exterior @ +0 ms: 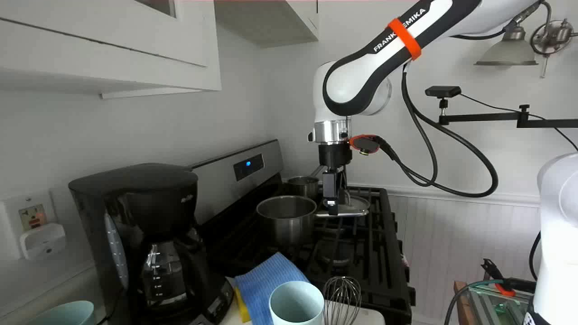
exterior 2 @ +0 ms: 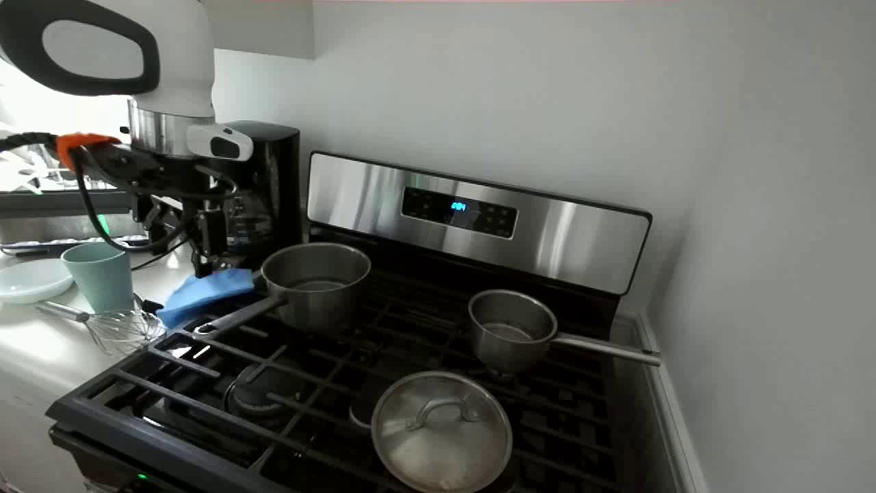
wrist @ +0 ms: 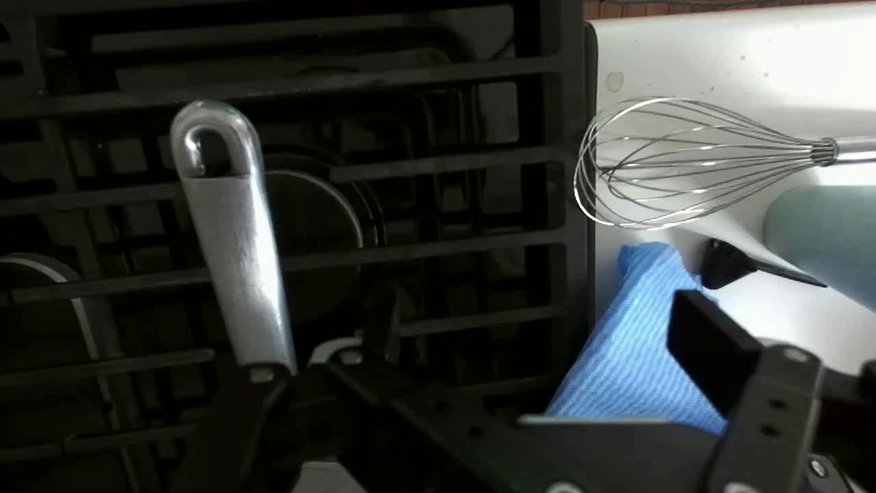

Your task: Pour the liquid from the cup into the two pots then put the silver lid on the big silver pot.

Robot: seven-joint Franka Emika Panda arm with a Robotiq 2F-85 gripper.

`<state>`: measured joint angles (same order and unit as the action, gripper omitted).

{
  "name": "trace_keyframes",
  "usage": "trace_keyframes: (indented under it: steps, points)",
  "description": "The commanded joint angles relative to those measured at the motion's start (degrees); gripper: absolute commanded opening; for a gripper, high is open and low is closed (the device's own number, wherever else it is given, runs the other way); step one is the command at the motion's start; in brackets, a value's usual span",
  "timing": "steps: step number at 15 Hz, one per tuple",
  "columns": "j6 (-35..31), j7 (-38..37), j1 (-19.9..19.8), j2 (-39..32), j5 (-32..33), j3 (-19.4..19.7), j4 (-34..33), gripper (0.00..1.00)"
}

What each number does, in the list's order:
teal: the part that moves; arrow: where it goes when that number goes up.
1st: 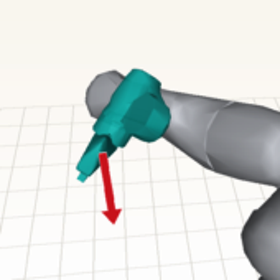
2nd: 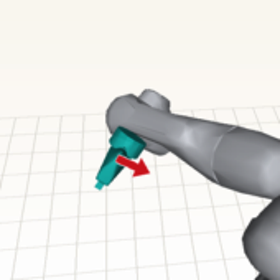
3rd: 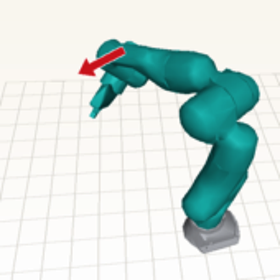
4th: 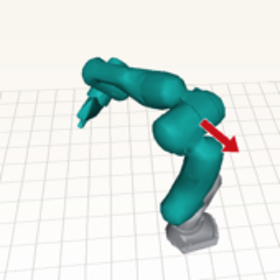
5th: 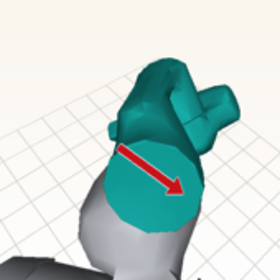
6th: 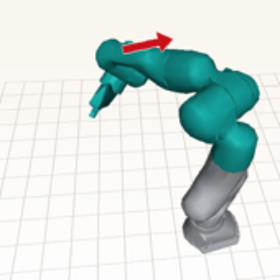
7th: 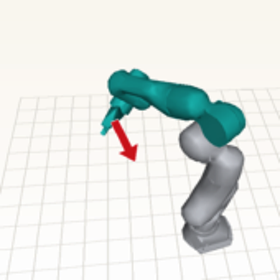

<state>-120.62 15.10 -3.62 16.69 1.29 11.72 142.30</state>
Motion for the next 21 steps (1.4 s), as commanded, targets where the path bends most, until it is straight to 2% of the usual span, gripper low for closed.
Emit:
trace_keyframes:
  steps: [1,7,12,16,21]
  points:
    - [0.08,0.21,-0.88,-0.05,-0.29,-0.87,-0.05,1.00]
    - [-0.32,0.07,0.19,1.21,-0.91,-2.03,1.40,1.00]
    - [-3.51,3.24,4.94,4.58,-8.84,-4.78,6.63,1.00]
    - [-9.94,7.79,9.66,5.25,-17.50,-5.77,9.77,1.00]
    - [-20.09,13.36,13.71,3.37,-20.82,-6.34,12.20,1.00]
